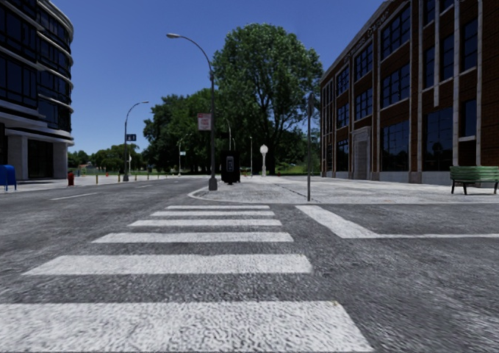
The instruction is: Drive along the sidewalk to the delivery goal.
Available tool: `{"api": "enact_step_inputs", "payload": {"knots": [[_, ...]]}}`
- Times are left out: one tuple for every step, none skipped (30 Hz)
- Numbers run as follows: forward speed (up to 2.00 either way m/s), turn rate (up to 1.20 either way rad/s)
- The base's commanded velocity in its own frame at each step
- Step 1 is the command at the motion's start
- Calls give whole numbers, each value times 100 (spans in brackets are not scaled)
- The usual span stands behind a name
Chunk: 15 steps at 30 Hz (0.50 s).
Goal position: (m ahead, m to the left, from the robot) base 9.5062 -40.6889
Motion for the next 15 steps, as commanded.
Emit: {"api": "enact_step_inputs", "payload": {"knots": [[127,0],[127,2],[127,10],[127,15],[127,15],[128,16],[128,16],[128,8],[128,0],[128,0],[128,0],[128,0],[128,0],[128,0],[128,0]]}}
